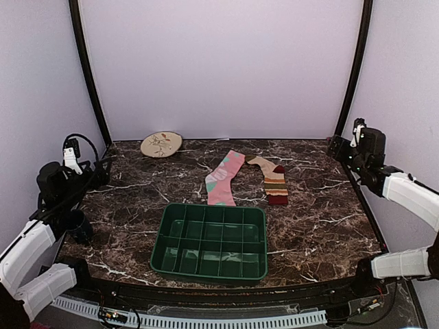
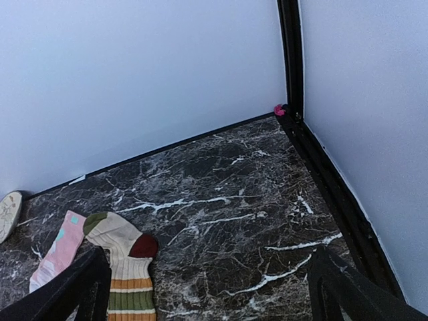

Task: Roll the socks
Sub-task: Pick up the storage box from the center of the board.

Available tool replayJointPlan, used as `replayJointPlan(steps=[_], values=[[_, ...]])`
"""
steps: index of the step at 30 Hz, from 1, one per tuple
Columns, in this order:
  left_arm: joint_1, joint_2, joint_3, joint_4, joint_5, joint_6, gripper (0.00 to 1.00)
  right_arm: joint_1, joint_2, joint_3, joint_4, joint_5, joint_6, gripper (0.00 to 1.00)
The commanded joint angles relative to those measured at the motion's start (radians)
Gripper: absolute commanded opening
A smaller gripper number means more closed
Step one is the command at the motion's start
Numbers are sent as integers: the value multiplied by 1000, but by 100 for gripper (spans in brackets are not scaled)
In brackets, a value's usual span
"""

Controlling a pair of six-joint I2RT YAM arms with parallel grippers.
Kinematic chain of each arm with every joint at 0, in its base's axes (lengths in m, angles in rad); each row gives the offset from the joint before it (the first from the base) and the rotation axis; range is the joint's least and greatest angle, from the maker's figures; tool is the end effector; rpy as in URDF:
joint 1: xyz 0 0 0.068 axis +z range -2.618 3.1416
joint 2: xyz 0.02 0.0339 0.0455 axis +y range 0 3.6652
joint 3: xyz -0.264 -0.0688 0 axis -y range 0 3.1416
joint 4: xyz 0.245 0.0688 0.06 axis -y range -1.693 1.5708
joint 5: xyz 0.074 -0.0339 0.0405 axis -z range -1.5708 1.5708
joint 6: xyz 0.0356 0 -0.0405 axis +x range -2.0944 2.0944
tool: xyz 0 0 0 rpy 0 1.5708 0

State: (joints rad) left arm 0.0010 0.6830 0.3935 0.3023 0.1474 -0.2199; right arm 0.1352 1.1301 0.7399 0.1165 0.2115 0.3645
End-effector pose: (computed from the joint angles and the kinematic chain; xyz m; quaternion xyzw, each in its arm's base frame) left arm 0.1764 -0.0051 0.2691 -0.0252 0.7022 -0.1289 0.6998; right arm 0.2602 0.0278 0.2852 0.1540 0.7800 0.0670 0.6028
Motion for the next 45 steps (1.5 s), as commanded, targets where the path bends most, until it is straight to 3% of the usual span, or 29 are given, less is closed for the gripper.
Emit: replayJointPlan(steps=[1,4,7,9,11,18,24,31,38,45], values=[[-121,-62,61,-211,-7,65,99,35,-90,20,28,40,-19,100],[-254,-55,111,-300,-24,128,99,33,-107,7,102,37,37,100],[-414,14,182,-405,-63,182,99,13,-85,-23,249,-115,21,99],[-473,80,230,-473,-85,202,99,17,-19,51,153,-140,15,92],[-525,136,268,-532,-97,209,99,32,59,138,5,-70,14,89],[-569,259,345,-660,-150,209,99,100,133,199,-205,113,41,87],[-610,365,401,-759,-117,191,97,152,144,190,-251,151,46,86],[-738,493,474,-849,-140,135,91,174,170,204,-304,166,47,85],[-764,598,534,-908,-272,50,70,186,168,199,-316,165,49,85],[-767,739,576,-921,-240,22,55,191,168,197,-324,170,32,84]])
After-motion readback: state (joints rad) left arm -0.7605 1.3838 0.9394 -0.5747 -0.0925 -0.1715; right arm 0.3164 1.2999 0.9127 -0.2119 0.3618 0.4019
